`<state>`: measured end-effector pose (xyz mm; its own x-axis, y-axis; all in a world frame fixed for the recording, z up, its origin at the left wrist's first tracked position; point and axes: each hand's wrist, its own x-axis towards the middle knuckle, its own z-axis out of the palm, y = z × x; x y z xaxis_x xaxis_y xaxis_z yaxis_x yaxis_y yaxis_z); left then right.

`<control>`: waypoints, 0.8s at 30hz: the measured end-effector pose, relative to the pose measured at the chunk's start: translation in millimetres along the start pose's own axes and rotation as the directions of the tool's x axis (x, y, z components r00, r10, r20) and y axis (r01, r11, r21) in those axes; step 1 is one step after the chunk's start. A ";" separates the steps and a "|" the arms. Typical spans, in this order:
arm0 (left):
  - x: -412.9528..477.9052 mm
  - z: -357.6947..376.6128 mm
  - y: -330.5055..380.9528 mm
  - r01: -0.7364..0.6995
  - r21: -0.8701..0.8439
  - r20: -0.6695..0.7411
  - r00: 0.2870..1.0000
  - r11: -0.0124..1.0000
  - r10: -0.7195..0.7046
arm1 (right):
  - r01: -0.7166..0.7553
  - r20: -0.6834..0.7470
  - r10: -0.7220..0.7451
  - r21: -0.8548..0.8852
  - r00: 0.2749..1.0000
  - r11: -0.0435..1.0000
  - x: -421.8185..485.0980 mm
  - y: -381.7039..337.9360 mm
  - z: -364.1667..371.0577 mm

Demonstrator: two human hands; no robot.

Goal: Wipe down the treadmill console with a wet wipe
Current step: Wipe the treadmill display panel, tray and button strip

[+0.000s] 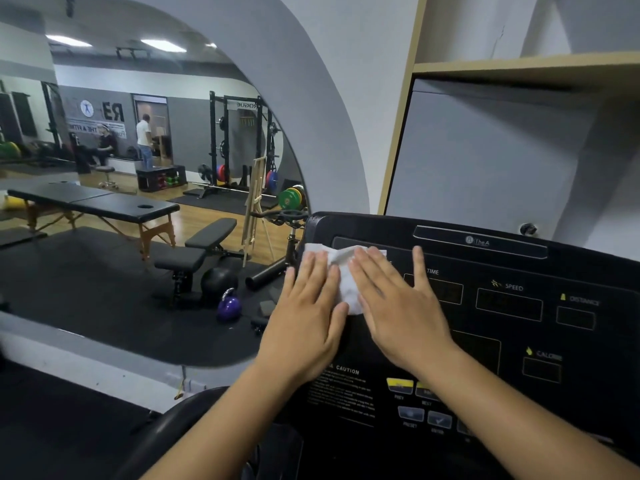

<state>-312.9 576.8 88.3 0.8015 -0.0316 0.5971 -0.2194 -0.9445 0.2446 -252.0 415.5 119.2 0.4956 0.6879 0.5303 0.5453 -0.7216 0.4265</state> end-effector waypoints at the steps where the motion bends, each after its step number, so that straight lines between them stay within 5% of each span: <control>1: 6.4 -5.0 5.1 -0.021 0.013 -0.012 1.000 1.000 0.021 | -0.001 -0.013 0.001 0.002 1.000 1.000 -1.1 3.4 -0.4; 6: 43.5 -36.1 11.0 -0.067 0.212 -0.269 0.955 0.975 0.124 | 0.115 -0.094 -0.115 -0.004 0.989 0.993 2.1 23.6 -4.1; 10: 63.0 -38.3 13.0 -0.033 0.242 -0.193 0.978 0.970 0.081 | 0.149 -0.134 -0.146 0.016 0.980 0.989 6.3 34.1 -9.2; 13: 63.4 -48.4 18.3 0.029 -0.085 -0.131 0.991 0.996 -0.040 | 0.091 -0.255 -0.058 0.120 0.965 0.989 1.9 35.9 -12.4; 16: 59.0 -63.9 25.0 0.206 -0.616 0.095 0.978 0.760 -0.187 | -0.025 -0.408 0.179 0.354 0.896 0.935 -7.3 28.0 -23.9; 18: 55.8 -67.5 26.4 0.286 -0.746 0.168 0.955 0.602 -0.246 | -0.070 -0.400 0.377 0.602 0.835 0.795 -13.8 17.7 -33.7; 21: 53.6 -73.3 26.6 0.303 -0.846 0.198 0.943 0.438 -0.269 | -0.169 -0.119 0.513 0.861 0.850 0.480 -18.6 -1.4 -48.2; 24: 51.4 -78.5 22.8 0.269 -0.843 0.210 0.962 0.467 -0.174 | -0.261 0.123 0.446 0.929 0.886 0.262 -17.1 -9.8 -52.7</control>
<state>-320.3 579.3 184.6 0.9261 0.0656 0.3714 -0.3559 -0.1740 0.9182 -301.5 406.7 144.5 0.7661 0.2972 0.5699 0.6414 -0.2962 -0.7077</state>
